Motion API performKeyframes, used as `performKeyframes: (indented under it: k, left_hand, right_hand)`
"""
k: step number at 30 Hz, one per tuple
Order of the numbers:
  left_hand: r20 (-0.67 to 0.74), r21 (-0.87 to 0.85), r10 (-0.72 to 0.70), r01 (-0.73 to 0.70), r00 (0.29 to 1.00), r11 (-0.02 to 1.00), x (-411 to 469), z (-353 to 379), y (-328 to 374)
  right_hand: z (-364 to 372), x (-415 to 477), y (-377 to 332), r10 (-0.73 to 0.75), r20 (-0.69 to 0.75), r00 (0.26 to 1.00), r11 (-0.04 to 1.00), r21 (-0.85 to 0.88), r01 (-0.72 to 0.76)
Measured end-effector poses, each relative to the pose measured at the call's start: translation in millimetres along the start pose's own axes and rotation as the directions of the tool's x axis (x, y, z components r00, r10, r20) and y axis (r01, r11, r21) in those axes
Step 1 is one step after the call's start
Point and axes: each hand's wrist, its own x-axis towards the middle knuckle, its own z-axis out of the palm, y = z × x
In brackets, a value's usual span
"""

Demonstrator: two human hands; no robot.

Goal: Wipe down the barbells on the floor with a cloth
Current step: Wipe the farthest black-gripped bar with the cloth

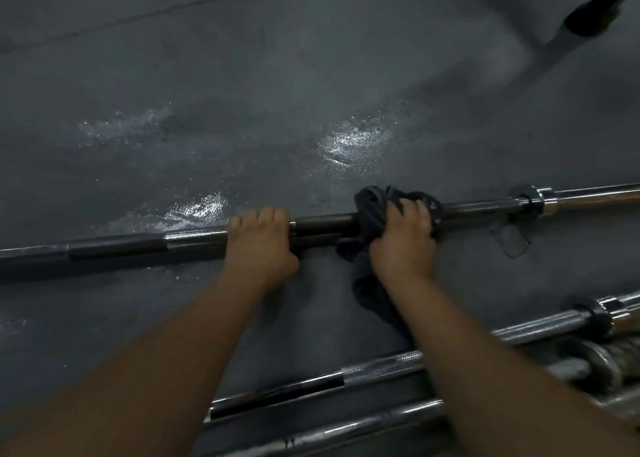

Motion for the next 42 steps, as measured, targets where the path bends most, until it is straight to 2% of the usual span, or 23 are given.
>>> performKeyframes:
  k: [2,4,6,7,9,11,12,15,17,18,19,21,23,26,28,29,31,33,34,36,39,41,42]
  left_hand:
    - [-0.1,0.0,0.034,-0.034,0.994,0.999,-14.0,9.0,1.6]
    - [-0.134,-0.025,0.087,-0.091,0.987,0.996,-30.4,11.3,-1.3]
    - [-0.08,-0.035,0.151,-0.154,0.985,0.987,-50.1,9.5,-6.1]
    - [-0.058,-0.046,0.175,-0.177,0.983,0.983,-60.1,6.6,-7.7]
    - [-0.026,-0.062,0.221,-0.222,0.975,0.973,-78.1,1.6,-7.9]
    - [-0.027,-0.056,0.246,-0.247,0.969,0.967,-86.7,-1.9,-6.0]
    - [-0.04,-0.047,0.24,-0.242,0.97,0.969,-87.1,-1.8,-2.9]
    - [-0.01,-0.011,0.213,-0.213,0.977,0.977,-81.6,5.0,11.1]
    - [0.021,-0.016,0.221,-0.221,0.975,0.975,-86.7,17.0,17.9]
    - [0.026,-0.023,0.225,-0.224,0.974,0.974,-92.9,23.6,20.4]
    - [0.037,-0.042,0.223,-0.221,0.974,0.974,-99.6,26.6,22.7]
    - [0.093,-0.091,0.203,-0.195,0.975,0.977,-114.6,21.4,27.5]
    - [0.203,-0.164,0.173,-0.141,0.964,0.976,-127.3,14.7,32.4]
    - [0.259,-0.271,0.206,-0.133,0.944,0.953,-145.1,13.2,32.7]
    - [0.245,-0.309,0.231,-0.15,0.942,0.939,-152.3,11.6,26.1]
    - [0.235,-0.306,0.238,-0.161,0.942,0.938,-154.6,12.4,23.9]
    - [0.219,-0.292,0.248,-0.179,0.944,0.94,-154.9,15.8,23.0]
    - [0.218,-0.286,0.235,-0.168,0.947,0.943,-148.1,21.4,22.6]
    - [0.21,-0.264,0.223,-0.164,0.952,0.95,-142.5,24.8,22.2]
    - [0.153,-0.194,0.195,-0.164,0.969,0.967,-127.3,28.1,22.3]
    - [0.217,-0.17,0.158,-0.122,0.963,0.978,-87.8,18.7,15.9]
    - [0.228,-0.148,0.146,-0.114,0.963,0.982,-60.8,7.6,8.6]
    - [0.21,-0.123,0.151,-0.127,0.966,0.984,-48.3,4.4,4.6]
  right_hand:
    - [6.0,-27.8,-44.6,-0.015,0.064,0.998,1.0,0.002,0.015]
    - [7.8,-48.4,-63.5,-0.242,0.149,0.959,0.97,0.011,0.243]
    - [-9.3,-46.4,-36.7,-0.401,0.214,0.891,0.914,0.027,0.405]
    - [-16.7,-39.0,-10.4,-0.381,0.233,0.895,0.922,0.031,0.385]
    - [-24.4,-26.6,41.1,-0.137,0.179,0.974,0.991,0.027,0.134]
    - [-21.6,-36.9,45.5,0.077,0.12,0.99,0.997,0.0,-0.078]
    - [-15.8,-48.8,27.8,0.105,0.118,0.987,0.994,-0.041,-0.101]
    - [-0.4,-93.0,-27.2,-0.114,0.205,0.972,0.992,-0.035,0.123]
    - [-2.6,-103.0,-14.9,-0.31,0.209,0.928,0.948,-0.005,0.318]
    - [-5.8,-101.7,5.0,-0.337,0.21,0.918,0.939,0.0,0.344]
    - [-8.4,-100.6,25.3,-0.297,0.201,0.933,0.952,-0.014,0.306]
    - [-14.6,-110.3,40.6,-0.065,0.185,0.981,0.998,-0.015,0.069]
    - [-14.7,-127.1,14.3,0.095,0.225,0.97,0.995,-0.014,-0.094]
    - [-15.1,-149.2,-3.7,-0.056,0.33,0.942,0.997,-0.04,0.073]
    - [-27.0,-144.0,26.5,-0.162,0.364,0.917,0.971,-0.106,0.213]
    - [-31.2,-135.4,46.2,-0.143,0.356,0.924,0.967,-0.149,0.207]
    - [-29.1,-120.3,61.6,0.064,0.266,0.962,0.986,-0.163,-0.02]
    - [-10.0,-120.0,25.4,0.199,0.168,0.965,0.98,-0.061,-0.191]
    - [0.4,-124.3,-1.7,0.176,0.13,0.976,0.984,-0.019,-0.175]
    - [14.2,-134.6,-38.2,-0.02,0.11,0.994,1.0,0.025,0.017]
    - [0.6,-106.7,-28.7,-0.368,0.174,0.913,0.926,-0.026,0.378]
    - [-9.2,-74.5,3.7,-0.446,0.161,0.881,0.874,-0.134,0.467]
    - [-13.9,-58.0,21.9,-0.407,0.126,0.904,0.89,-0.166,0.424]
